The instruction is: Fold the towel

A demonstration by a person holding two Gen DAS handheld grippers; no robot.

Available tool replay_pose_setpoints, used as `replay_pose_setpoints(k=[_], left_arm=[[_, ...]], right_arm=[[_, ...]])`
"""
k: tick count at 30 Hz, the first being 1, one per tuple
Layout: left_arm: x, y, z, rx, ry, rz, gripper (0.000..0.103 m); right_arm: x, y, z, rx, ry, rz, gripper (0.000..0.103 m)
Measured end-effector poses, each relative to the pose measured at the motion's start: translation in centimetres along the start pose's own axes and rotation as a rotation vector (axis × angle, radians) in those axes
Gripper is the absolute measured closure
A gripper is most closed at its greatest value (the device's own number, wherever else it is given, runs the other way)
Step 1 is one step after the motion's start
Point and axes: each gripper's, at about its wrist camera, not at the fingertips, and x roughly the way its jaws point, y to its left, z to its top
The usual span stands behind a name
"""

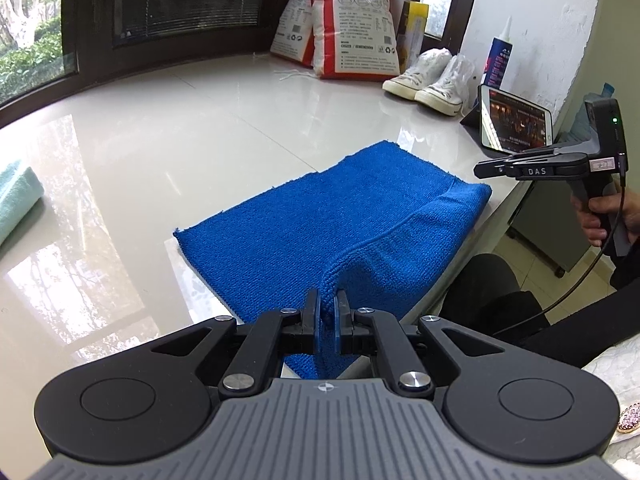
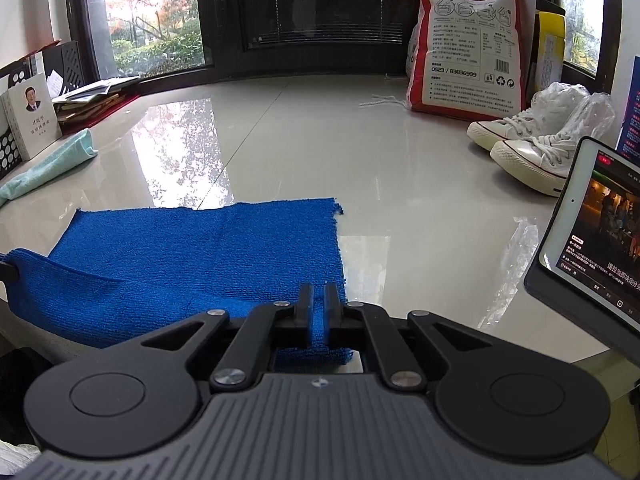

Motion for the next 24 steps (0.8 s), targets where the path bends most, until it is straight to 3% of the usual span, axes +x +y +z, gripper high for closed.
replay_pose_setpoints(k=[2, 12, 15, 19, 24], left_arm=[[0.2, 0.1, 0.0, -0.005, 0.006, 0.001, 0.096], [0.8, 0.3, -0.1, -0.018, 0.024, 0.003, 0.095], [0.9, 0.5, -0.1, -0.023, 0.028, 0.008, 0.095], [1.1, 0.5, -0.1, -0.023, 0.032, 0.007, 0.095], [1.1, 0.5, 0.0, -0.031, 0.023, 0.011, 0.095]], right_arm=[[0.6, 0.0, 0.0, -0.006, 0.008, 0.001, 0.07], [3.3, 0.1, -0.3, -0.037, 0.05, 0.005, 0.071], [3.6, -0.2, -0.3, -0.018, 0.05, 0.024, 0.081], [3.6, 0.1, -0.4, -0.034, 0.047, 0.024, 0.085], [3.2, 0.1, -0.3, -0.033, 0.037, 0.015, 0.099]])
